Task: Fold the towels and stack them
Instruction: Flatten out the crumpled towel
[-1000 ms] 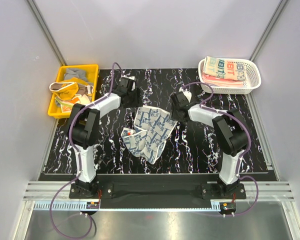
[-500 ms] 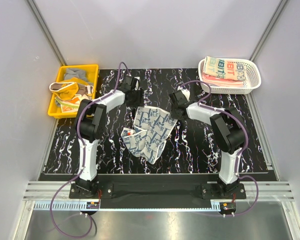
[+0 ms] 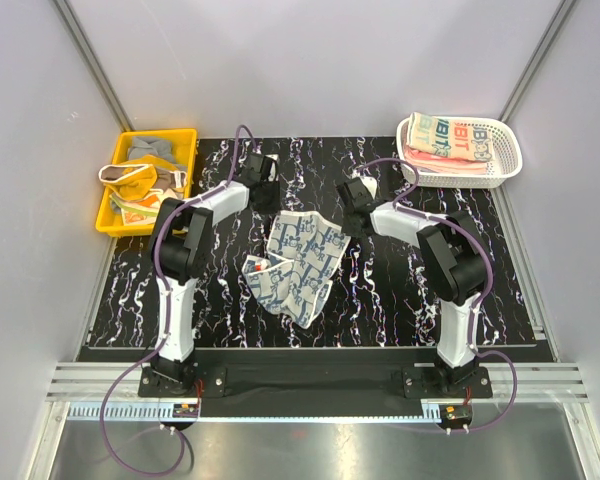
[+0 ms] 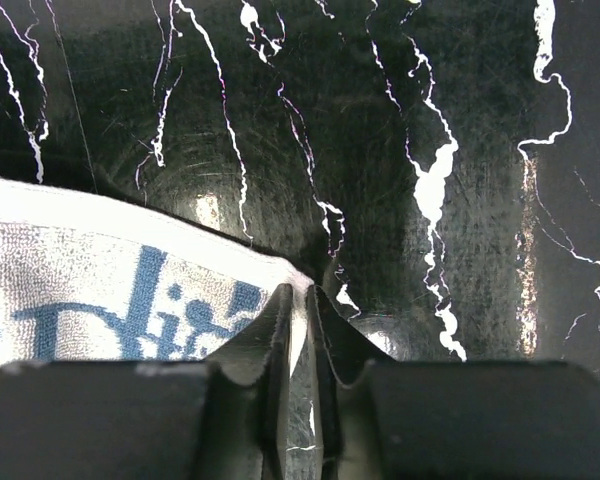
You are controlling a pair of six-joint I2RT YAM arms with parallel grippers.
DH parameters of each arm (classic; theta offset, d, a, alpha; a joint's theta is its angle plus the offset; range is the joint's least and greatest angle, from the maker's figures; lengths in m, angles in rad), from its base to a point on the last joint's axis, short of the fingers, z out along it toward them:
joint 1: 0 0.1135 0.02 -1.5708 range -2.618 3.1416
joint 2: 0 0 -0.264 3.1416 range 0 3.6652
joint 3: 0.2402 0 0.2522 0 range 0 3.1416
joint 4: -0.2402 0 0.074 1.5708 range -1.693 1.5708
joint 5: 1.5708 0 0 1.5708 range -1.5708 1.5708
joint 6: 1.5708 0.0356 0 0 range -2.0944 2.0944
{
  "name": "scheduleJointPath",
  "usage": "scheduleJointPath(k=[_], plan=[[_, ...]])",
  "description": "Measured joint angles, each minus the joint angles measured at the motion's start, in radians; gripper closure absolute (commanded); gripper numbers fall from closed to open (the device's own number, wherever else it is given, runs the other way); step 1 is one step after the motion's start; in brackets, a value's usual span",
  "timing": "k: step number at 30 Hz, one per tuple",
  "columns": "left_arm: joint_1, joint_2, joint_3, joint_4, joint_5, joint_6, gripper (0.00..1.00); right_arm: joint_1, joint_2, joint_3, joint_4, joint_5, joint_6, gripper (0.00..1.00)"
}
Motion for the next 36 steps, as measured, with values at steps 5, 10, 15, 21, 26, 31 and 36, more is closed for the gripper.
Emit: scheduleJointPath(k=[5, 10, 15, 21, 26, 31, 36], plan=[[0.000, -0.011, -0.016, 0.007, -0.001, -0.003, 1.00, 0.000, 0.000, 0.009, -0.015, 0.002, -0.016, 0.96], [0.004, -0.073, -0.067, -0.008, -0.017, -0.011, 1.00, -0.001, 0.000, 0.027, -0.042, 0.011, -0.039, 1.00], [0.006, -0.197, -0.108, -0.011, -0.041, -0.021, 1.00, -0.002, -0.012, 0.037, -0.061, 0.028, -0.061, 1.00], [0.006, -0.328, -0.142, 0.003, -0.047, -0.031, 1.00, -0.003, -0.087, 0.041, -0.072, 0.027, -0.077, 1.00], [0.006, -0.383, -0.188, 0.002, -0.049, -0.053, 1.00, -0.003, -0.187, 0.041, -0.091, 0.022, -0.100, 1.00], [-0.018, -0.526, -0.266, -0.034, -0.070, -0.089, 1.00, -0.003, -0.337, 0.041, -0.103, -0.026, -0.144, 1.00], [-0.127, -0.781, -0.300, -0.052, -0.134, -0.099, 1.00, -0.003, -0.539, 0.061, -0.119, -0.109, -0.199, 1.00]])
